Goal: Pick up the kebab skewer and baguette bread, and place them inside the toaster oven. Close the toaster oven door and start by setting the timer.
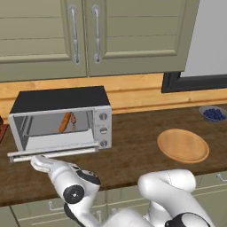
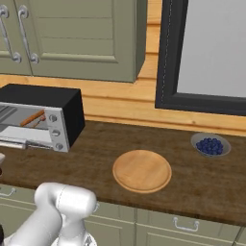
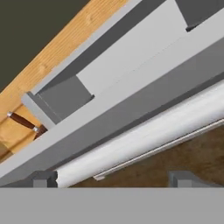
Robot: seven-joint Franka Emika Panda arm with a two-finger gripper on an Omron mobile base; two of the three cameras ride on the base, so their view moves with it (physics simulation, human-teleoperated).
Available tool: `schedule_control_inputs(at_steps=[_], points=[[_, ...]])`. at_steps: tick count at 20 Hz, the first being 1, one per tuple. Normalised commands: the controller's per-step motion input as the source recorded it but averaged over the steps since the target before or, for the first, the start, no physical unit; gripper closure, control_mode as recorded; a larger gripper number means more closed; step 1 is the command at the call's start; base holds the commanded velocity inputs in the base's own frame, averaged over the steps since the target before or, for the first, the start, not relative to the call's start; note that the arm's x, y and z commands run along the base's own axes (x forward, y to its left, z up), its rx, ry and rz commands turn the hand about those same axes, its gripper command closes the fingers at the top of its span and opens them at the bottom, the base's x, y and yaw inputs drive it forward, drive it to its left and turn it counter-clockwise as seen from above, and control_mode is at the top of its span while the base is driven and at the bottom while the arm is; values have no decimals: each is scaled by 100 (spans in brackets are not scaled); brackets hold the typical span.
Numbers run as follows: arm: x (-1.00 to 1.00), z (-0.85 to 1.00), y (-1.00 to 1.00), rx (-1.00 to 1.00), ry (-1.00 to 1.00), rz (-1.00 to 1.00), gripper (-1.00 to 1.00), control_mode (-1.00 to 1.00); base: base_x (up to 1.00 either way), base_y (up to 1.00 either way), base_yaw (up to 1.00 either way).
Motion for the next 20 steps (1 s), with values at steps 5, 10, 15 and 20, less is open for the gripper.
schedule_control_inputs(at_steps=[5,10,15,20], points=[[57,0,-17,0,0,0,-100,-100,0,0,0],[54,0,-15,0,0,0,-100,-100,0,0,0],[45,-3,-13,0,0,0,-100,-100,0,0,0],[43,-9,-10,0,0,0,-100,-100,0,0,0]])
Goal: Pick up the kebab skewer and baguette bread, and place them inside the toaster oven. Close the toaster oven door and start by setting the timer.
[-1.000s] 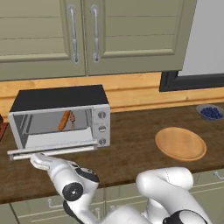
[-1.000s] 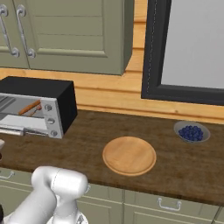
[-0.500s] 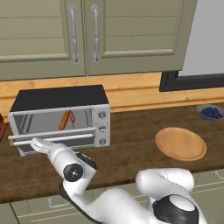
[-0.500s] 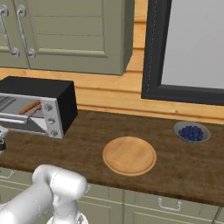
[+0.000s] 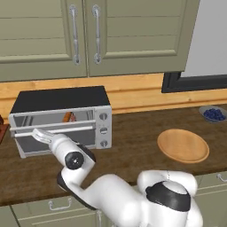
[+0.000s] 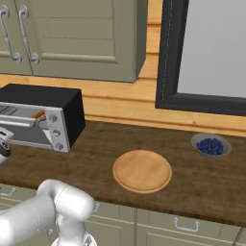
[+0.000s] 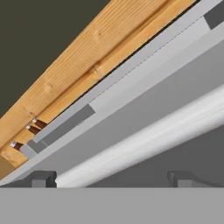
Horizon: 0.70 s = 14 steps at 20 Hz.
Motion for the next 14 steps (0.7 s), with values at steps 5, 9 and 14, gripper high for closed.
schedule_control_inputs(at_steps=[5,9,14], points=[[35,-13,-7,0,0,0,-100,-100,0,0,0],[36,-14,-6,0,0,0,-100,-100,0,0,0],[36,-7,-1,0,0,0,-100,-100,0,0,0]])
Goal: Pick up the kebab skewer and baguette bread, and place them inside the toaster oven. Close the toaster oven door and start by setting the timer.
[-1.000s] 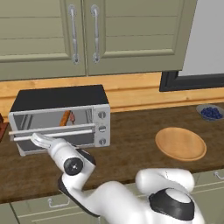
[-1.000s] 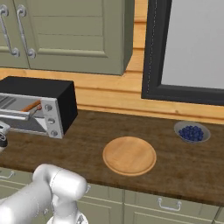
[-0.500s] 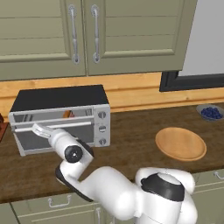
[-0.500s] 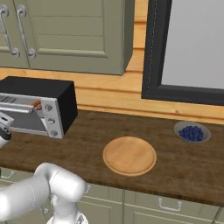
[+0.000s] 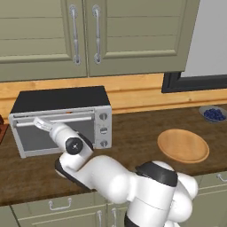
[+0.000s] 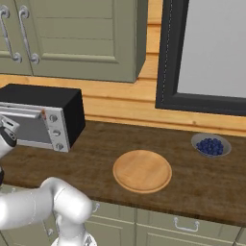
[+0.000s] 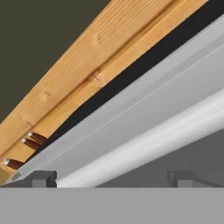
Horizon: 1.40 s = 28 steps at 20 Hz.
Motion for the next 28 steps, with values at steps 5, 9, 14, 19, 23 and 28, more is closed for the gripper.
schedule_control_inputs(at_steps=[5,9,14,19,23,28], points=[[29,-6,0,0,0,0,-100,-100,0,0,0],[20,-1,0,0,0,0,-100,-100,0,0,0],[4,0,0,0,0,0,-100,-100,0,0,0],[6,0,0,0,0,0,-100,-100,0,0,0],[-2,8,0,0,0,0,-100,-100,0,0,0],[0,18,0,0,0,-1,-100,-100,0,0,0]])
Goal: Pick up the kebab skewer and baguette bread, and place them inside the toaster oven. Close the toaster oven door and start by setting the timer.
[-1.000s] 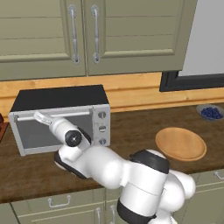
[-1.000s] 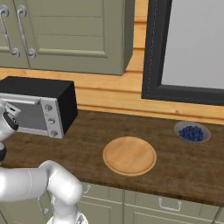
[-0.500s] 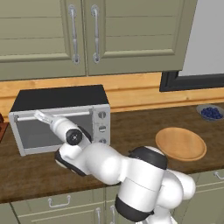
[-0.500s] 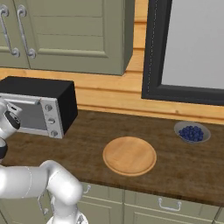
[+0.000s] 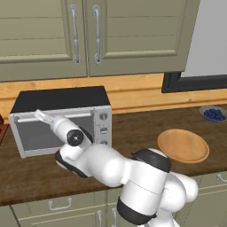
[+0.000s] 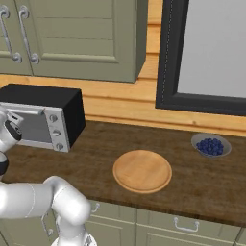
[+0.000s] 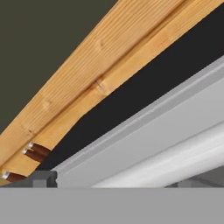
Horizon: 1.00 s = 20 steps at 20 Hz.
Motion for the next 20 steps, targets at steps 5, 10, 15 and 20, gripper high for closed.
schedule_control_inputs(at_steps=[5,10,15,20], points=[[0,10,0,0,0,-1,-100,-100,0,0,0],[-11,1,0,0,0,0,-100,-100,0,0,0],[-26,5,-17,0,0,0,-100,-100,0,0,0],[-48,14,-44,0,0,0,-100,-100,0,0,0]])
